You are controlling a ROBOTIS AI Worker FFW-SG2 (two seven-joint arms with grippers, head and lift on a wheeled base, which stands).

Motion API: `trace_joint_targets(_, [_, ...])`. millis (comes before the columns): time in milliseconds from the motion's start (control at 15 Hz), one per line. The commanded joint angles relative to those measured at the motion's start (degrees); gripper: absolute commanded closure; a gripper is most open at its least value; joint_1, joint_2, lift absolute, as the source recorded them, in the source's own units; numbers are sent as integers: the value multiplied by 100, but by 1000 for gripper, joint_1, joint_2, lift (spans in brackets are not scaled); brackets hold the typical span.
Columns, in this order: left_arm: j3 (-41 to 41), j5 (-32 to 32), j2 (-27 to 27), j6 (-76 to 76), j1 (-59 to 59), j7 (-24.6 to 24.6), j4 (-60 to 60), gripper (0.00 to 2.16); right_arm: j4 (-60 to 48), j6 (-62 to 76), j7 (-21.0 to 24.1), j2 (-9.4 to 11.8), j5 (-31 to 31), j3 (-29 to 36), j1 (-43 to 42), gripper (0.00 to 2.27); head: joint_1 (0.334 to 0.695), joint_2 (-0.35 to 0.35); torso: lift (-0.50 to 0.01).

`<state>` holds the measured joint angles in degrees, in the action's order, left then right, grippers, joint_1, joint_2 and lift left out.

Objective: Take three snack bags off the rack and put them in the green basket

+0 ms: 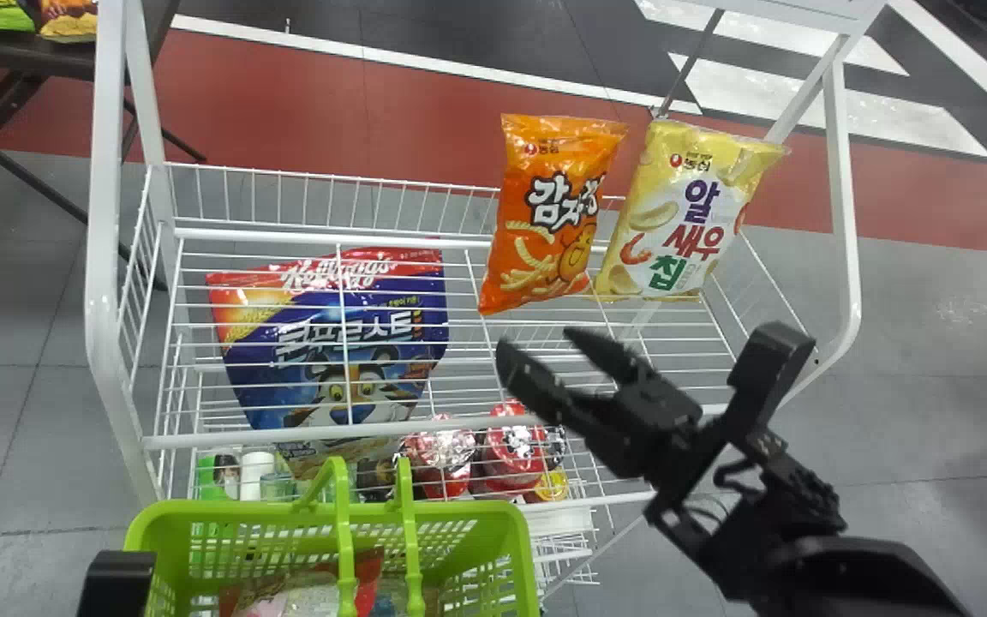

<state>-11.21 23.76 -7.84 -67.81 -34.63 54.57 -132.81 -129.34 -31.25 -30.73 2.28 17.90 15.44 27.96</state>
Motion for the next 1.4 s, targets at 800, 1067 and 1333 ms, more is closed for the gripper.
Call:
trace_joint_targets(800, [40,67,-192,-18,141,-60,62,1237,3372,1441,1763,45,-1535,-621,-2875,923,695,-350,-22])
trace_joint_targets(1067, [23,85,-183,-35,202,-87,124,1237,3222,1477,1438,53,-1429,-542,-2726,2162,695,-350,-22])
trace_joint_targets(1333, [23,76,-165,-35,193,-87,115,1237,2449,1582,1218,53,-1262,-507,-2154,2165,695,-350,-22])
